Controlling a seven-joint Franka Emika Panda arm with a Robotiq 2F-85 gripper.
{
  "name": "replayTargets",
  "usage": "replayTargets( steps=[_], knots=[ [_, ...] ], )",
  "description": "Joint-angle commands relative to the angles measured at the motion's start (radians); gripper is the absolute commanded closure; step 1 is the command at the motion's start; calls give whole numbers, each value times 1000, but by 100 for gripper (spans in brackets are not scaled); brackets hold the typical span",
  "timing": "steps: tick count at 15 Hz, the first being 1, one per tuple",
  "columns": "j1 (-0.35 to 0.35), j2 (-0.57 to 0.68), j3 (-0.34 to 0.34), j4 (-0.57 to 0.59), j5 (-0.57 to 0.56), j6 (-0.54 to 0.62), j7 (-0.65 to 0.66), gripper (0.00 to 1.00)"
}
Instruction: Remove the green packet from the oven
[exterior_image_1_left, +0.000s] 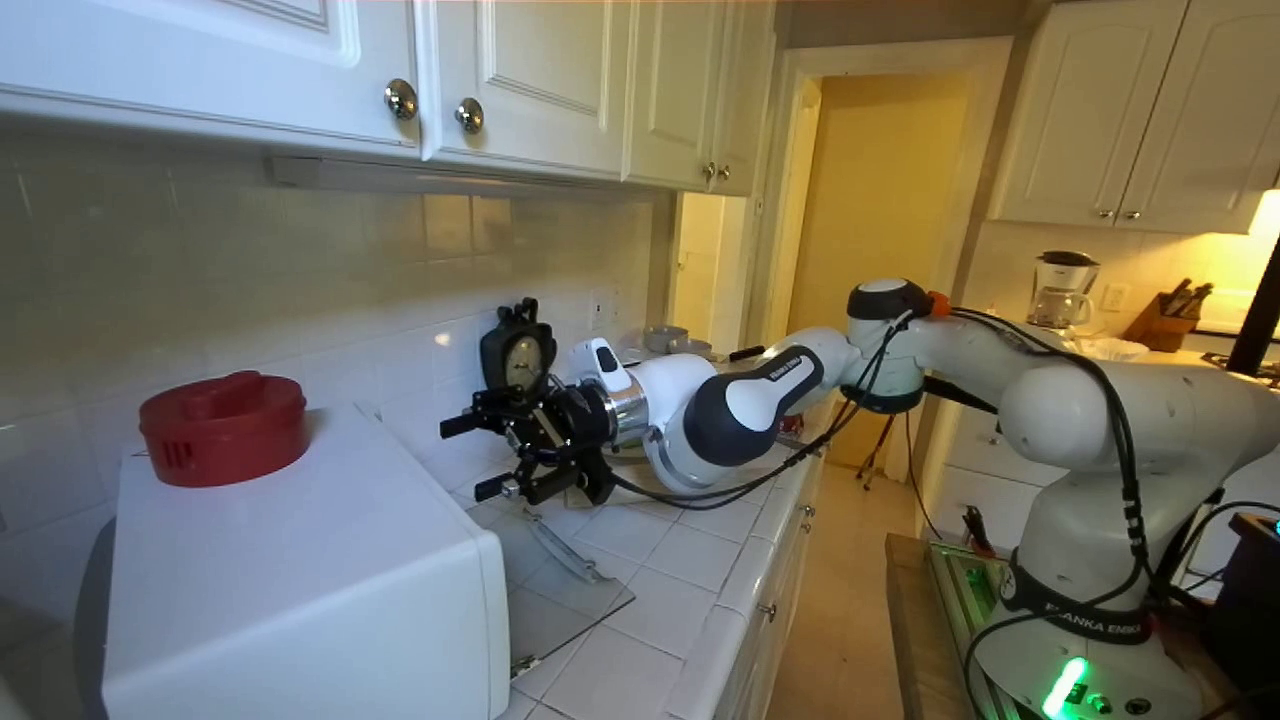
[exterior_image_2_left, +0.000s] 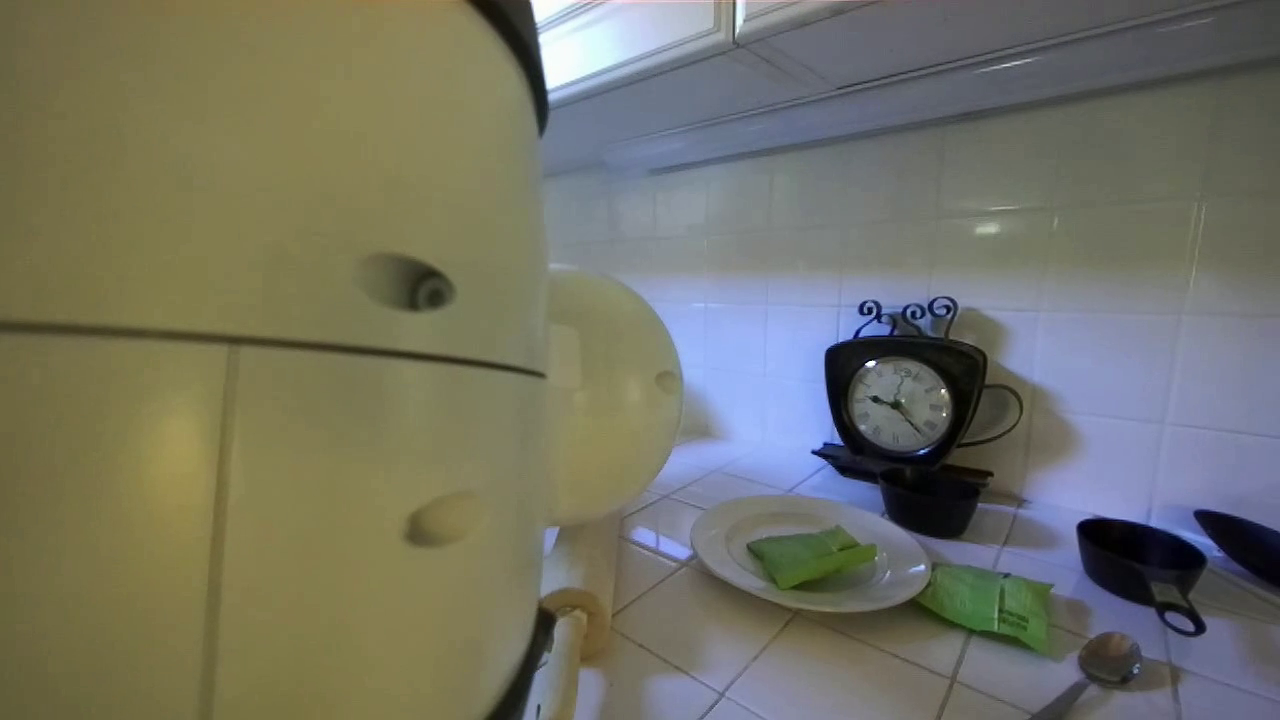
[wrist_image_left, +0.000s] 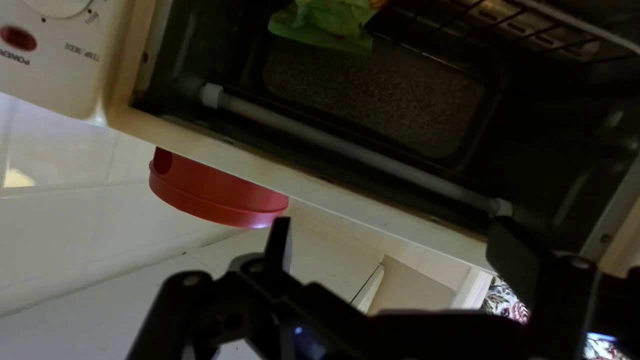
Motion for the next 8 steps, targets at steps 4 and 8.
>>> replayTargets(
  steps=[4,8],
  knots=[
    [-14,-36,-6,-42,23,29,57,0],
    [-23,-44,-20,-114,11,118,135,0]
  ],
)
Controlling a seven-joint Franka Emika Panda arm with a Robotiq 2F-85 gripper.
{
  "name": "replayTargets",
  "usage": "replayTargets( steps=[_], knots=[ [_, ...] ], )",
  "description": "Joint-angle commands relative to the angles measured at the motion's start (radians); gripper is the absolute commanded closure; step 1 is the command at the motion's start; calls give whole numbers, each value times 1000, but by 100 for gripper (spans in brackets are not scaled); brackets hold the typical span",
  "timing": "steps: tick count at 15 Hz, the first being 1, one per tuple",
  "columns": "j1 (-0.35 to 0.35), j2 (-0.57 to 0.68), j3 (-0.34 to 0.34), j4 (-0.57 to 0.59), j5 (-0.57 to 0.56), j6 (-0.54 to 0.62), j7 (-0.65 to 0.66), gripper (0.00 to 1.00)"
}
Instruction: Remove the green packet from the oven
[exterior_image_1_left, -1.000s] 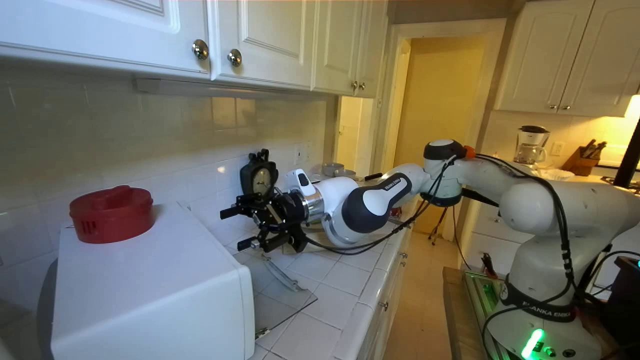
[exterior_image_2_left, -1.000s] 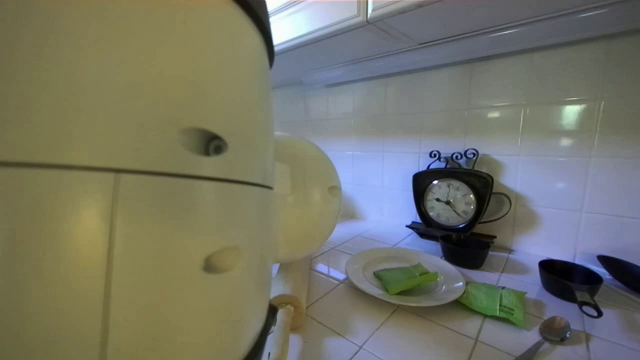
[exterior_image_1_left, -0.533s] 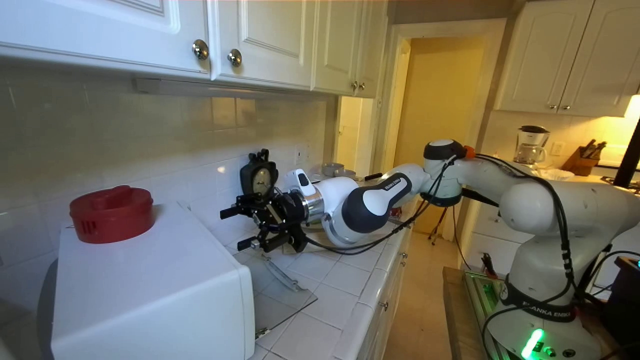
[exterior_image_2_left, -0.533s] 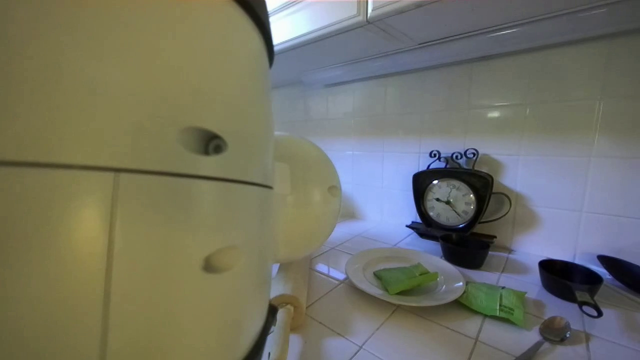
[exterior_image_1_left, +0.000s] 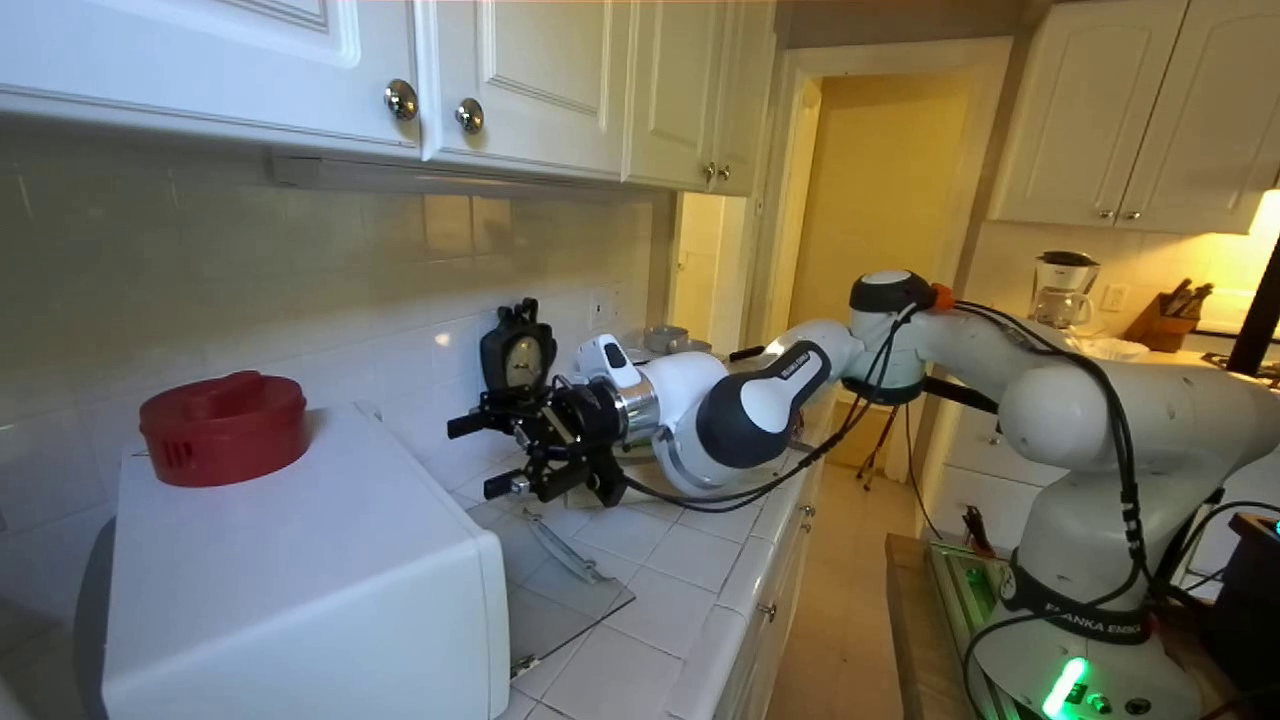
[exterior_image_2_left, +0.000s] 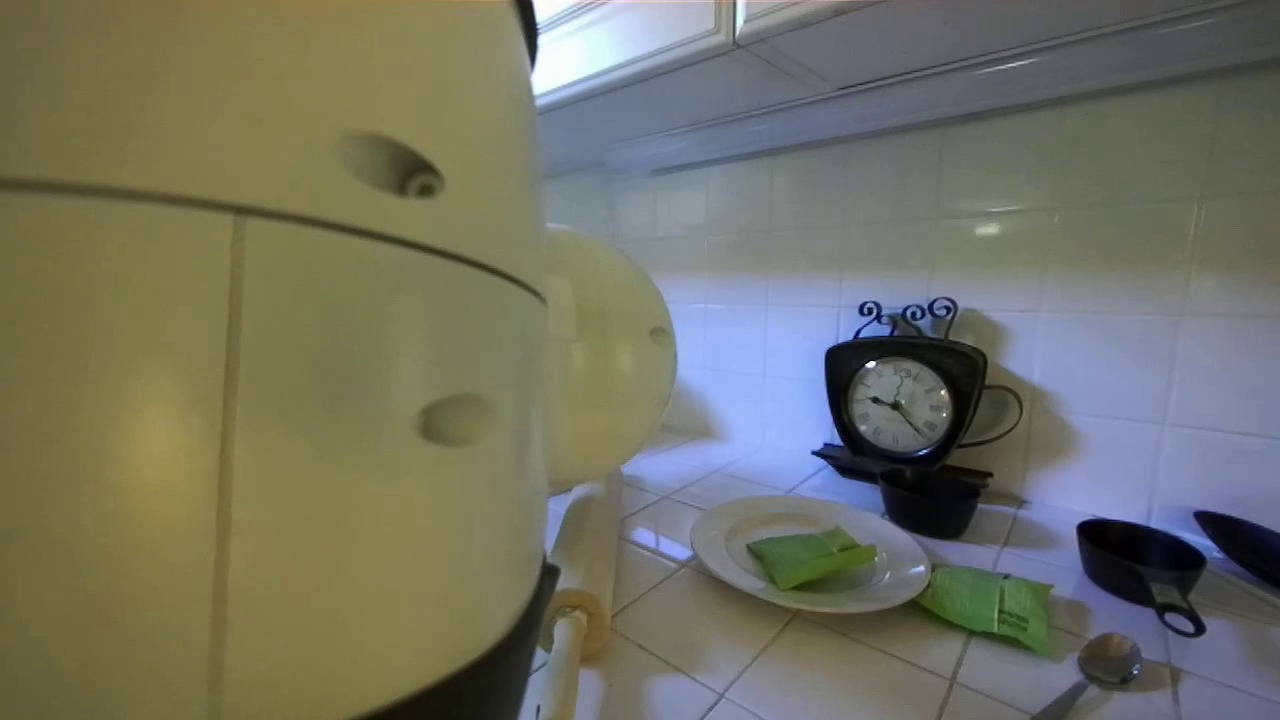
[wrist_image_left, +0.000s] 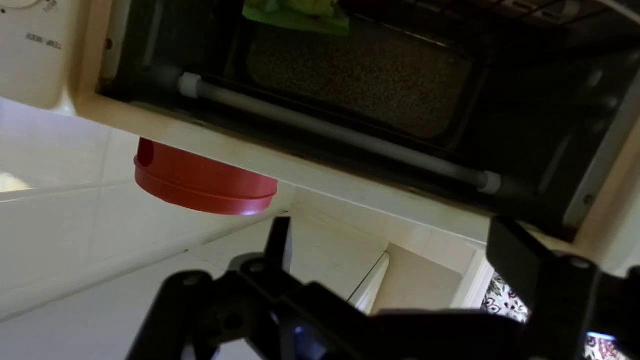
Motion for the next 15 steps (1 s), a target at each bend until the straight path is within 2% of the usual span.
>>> replayTargets(
  steps=[1,6,10,12,15],
  knots=[
    [-24,0,-24,-82,-14,97,76,0],
    [-77,-5,-73,-114,-80,187,191,0],
    [-113,-6,-86,-77,-139,167,291,0],
    [-104,-8,-83,-42,-164,144,353,0],
    [-48,-8,-72,24,-205,94,477,0]
  ],
)
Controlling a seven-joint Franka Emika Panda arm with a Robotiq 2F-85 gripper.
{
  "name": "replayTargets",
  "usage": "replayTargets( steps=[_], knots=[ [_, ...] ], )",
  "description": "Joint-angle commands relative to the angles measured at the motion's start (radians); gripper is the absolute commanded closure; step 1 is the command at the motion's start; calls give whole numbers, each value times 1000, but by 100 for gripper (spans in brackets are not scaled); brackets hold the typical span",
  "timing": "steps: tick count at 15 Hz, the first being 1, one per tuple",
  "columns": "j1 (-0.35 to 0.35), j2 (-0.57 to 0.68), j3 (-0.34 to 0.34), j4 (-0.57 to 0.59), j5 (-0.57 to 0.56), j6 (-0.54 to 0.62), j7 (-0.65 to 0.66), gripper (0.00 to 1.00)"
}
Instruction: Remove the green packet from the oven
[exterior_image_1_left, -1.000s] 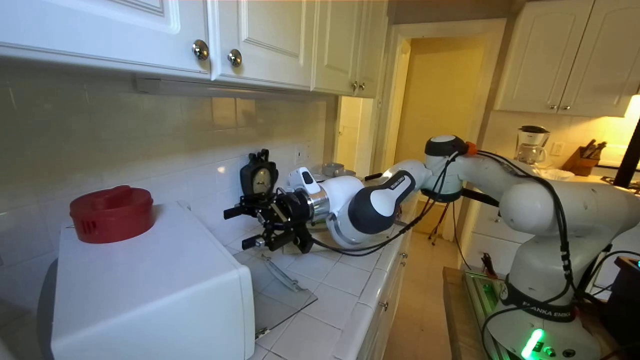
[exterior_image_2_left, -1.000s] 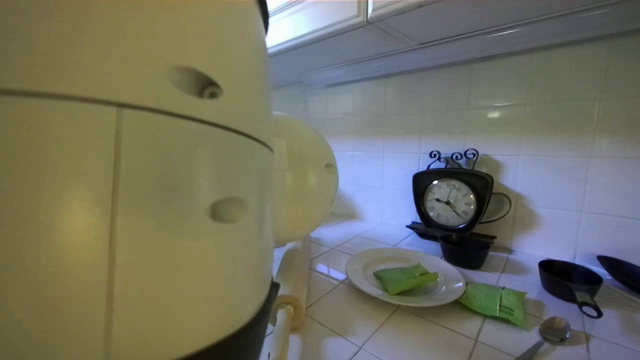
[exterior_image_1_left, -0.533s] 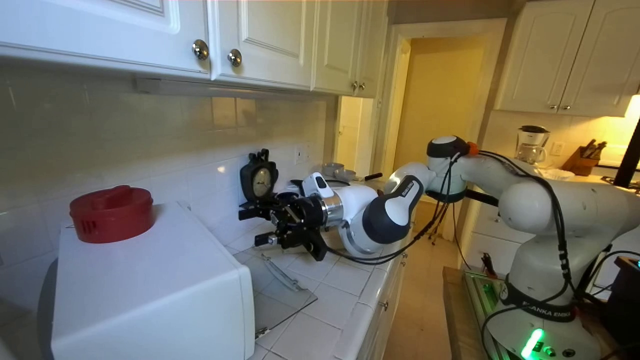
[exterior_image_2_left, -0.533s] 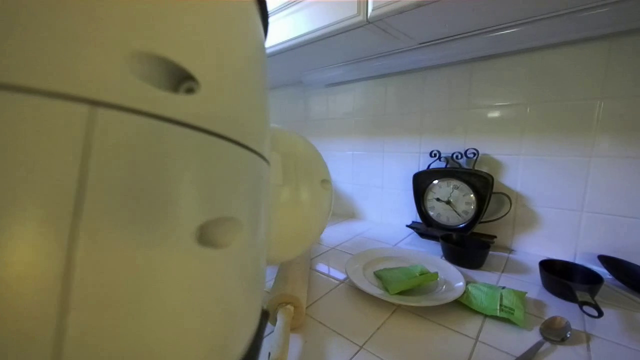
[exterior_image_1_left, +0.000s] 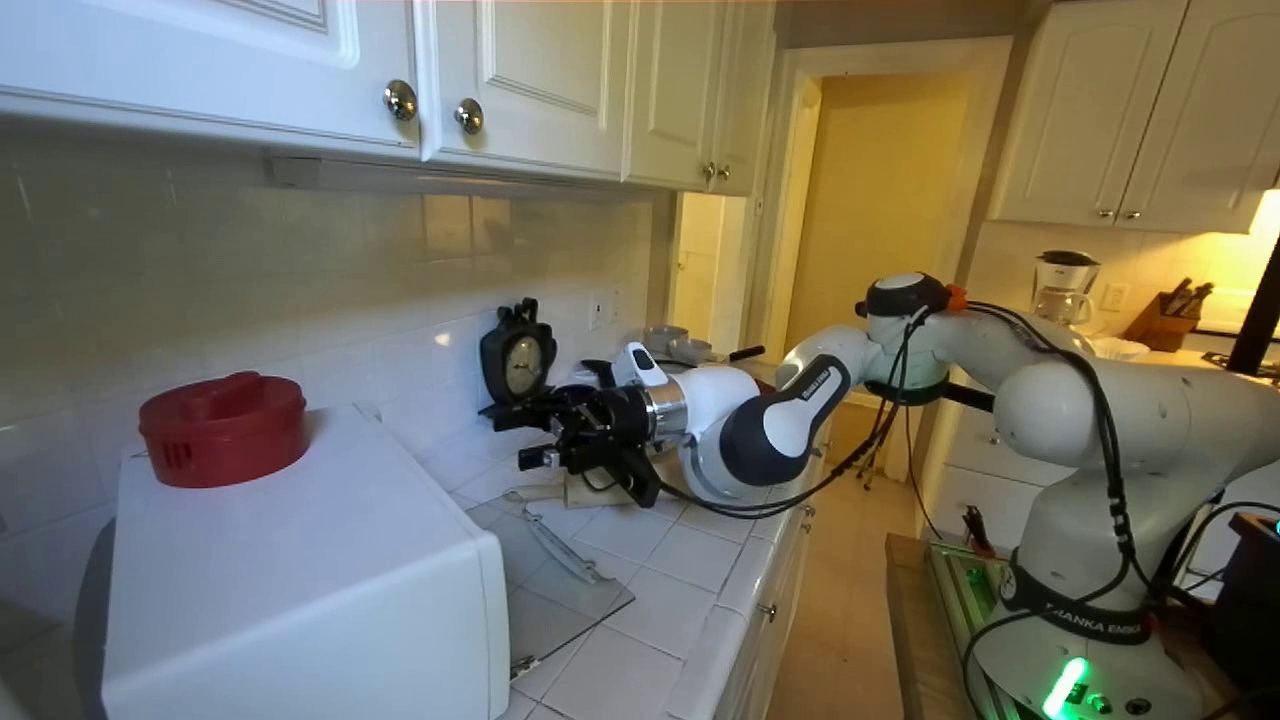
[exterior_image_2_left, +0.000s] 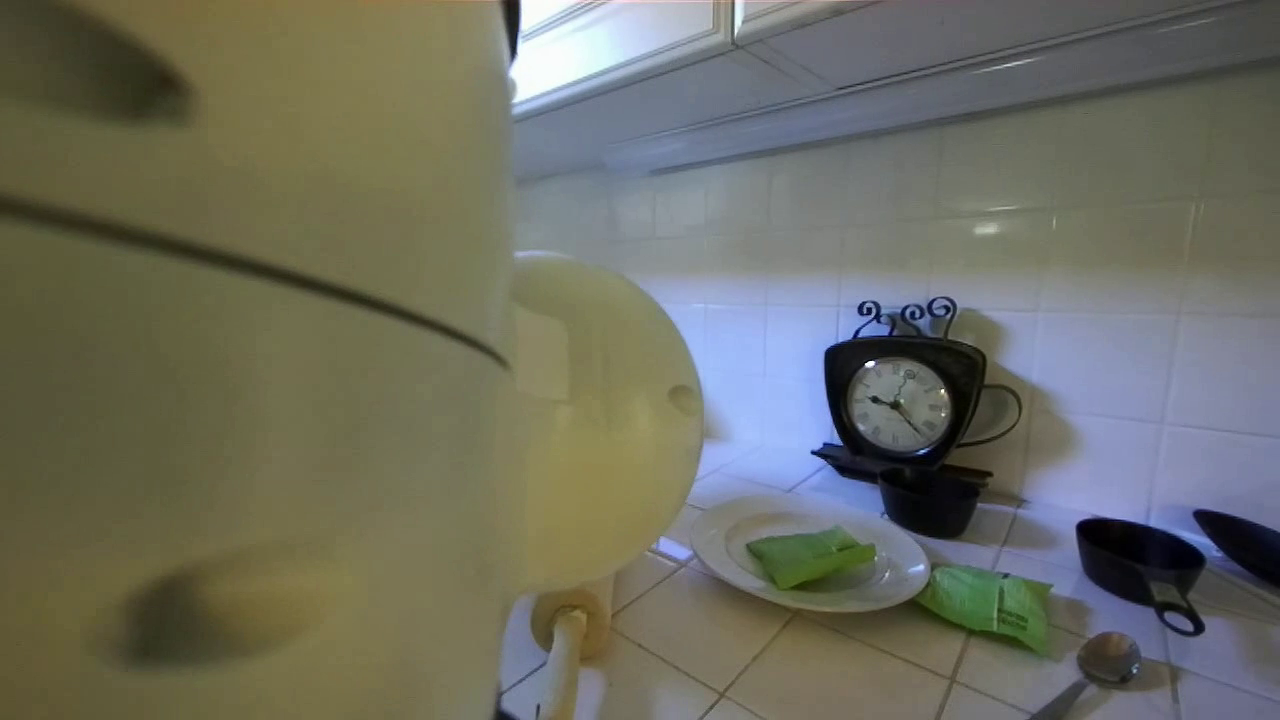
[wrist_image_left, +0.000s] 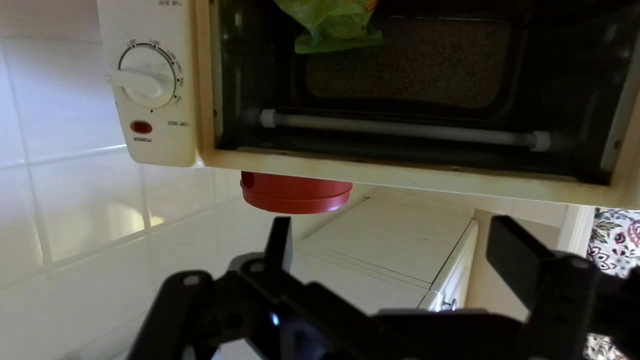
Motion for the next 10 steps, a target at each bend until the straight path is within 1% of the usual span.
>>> replayTargets(
  steps=[1,3,6,7,10],
  knots=[
    [84,0,11,99,-82,-64,175,0],
    [128,-1,13,135,-97,-86,227,0],
    [189,-2,-2,186,-117,-73,269,0],
    [203,-2,-10,198,-127,-62,280,0],
    [218,-3,-43,225,-155,-23,305,0]
  ],
)
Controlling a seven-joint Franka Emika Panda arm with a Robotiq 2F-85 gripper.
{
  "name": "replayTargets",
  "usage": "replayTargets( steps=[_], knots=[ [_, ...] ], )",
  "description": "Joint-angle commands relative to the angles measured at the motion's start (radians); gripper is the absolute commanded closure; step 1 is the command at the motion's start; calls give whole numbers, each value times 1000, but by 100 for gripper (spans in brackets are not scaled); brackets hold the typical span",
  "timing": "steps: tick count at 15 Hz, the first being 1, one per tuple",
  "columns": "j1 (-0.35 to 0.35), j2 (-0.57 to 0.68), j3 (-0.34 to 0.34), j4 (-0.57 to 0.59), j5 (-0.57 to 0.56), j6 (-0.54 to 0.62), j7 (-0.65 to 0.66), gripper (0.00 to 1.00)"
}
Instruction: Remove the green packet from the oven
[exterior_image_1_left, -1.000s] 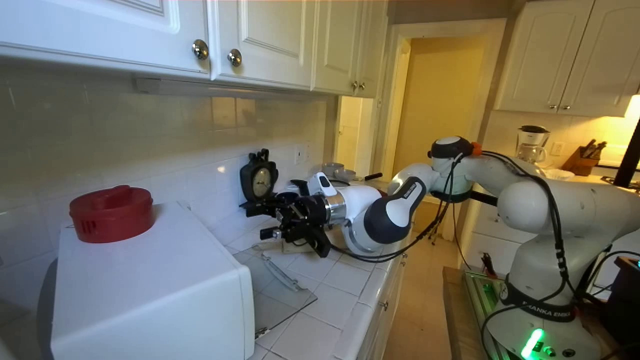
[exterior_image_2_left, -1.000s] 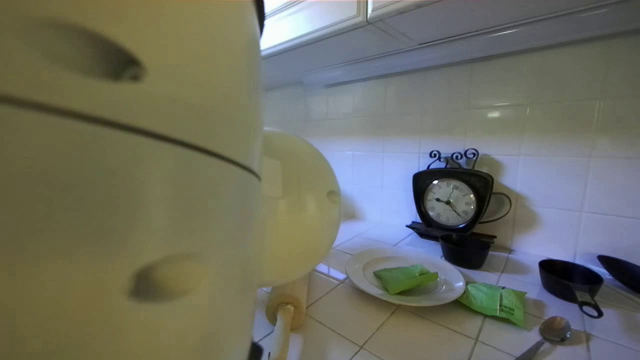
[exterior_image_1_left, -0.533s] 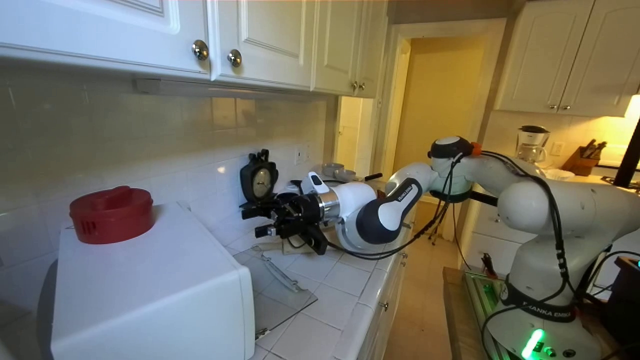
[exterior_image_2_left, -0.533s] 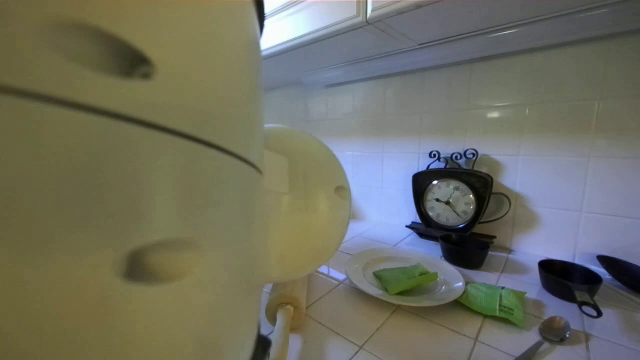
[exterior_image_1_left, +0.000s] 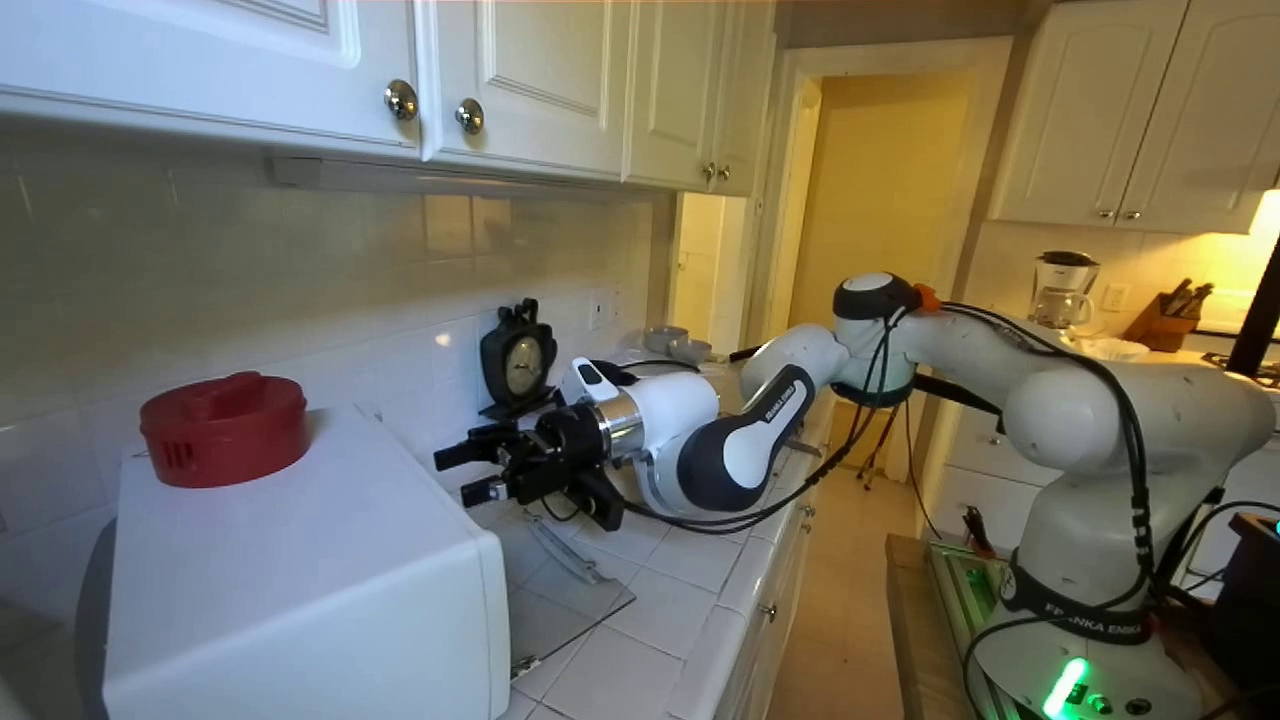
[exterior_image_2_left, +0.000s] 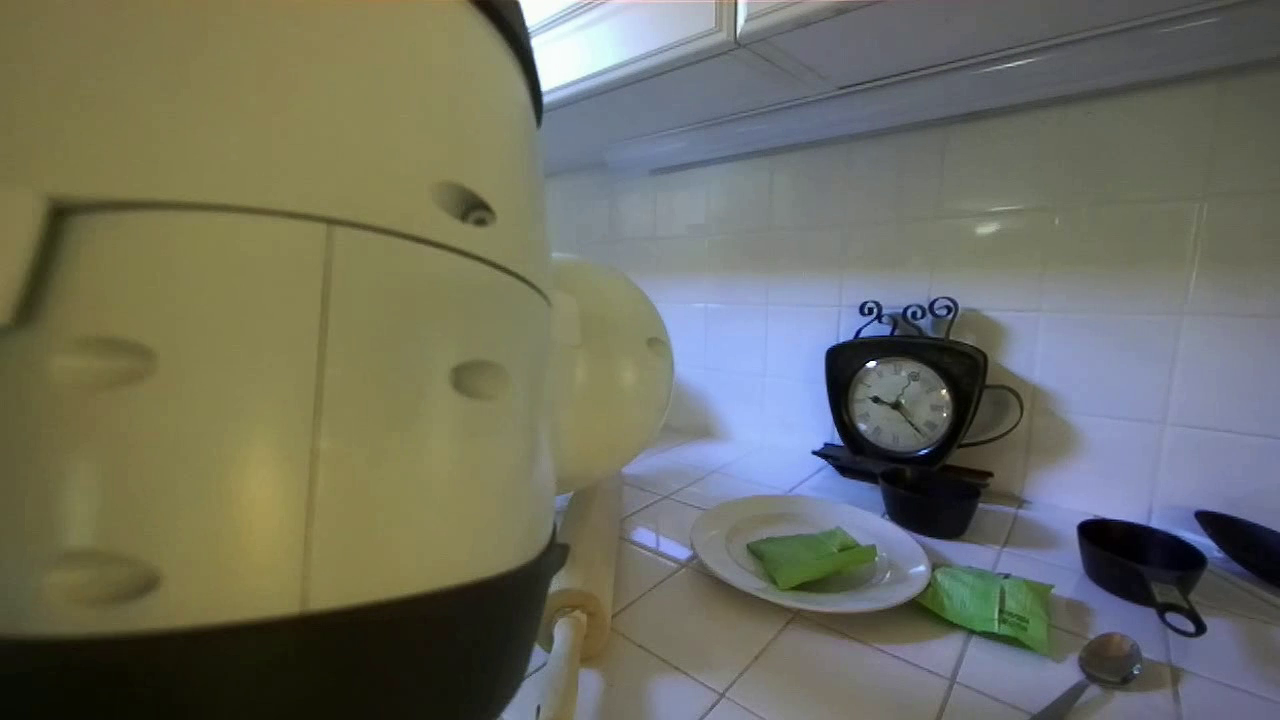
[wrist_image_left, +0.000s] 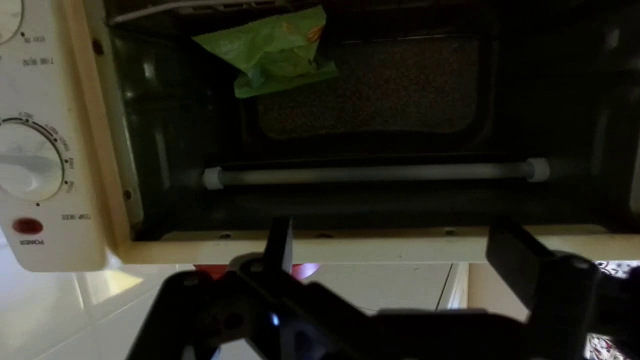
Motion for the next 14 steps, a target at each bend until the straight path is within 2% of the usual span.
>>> replayTargets(
  steps=[1,8,14],
  knots=[
    [19,0,-46,53,-88,50,79,0],
    [72,0,-97,200,-237,93,179,0],
    [208,0,-128,354,-412,130,358,0]
  ],
)
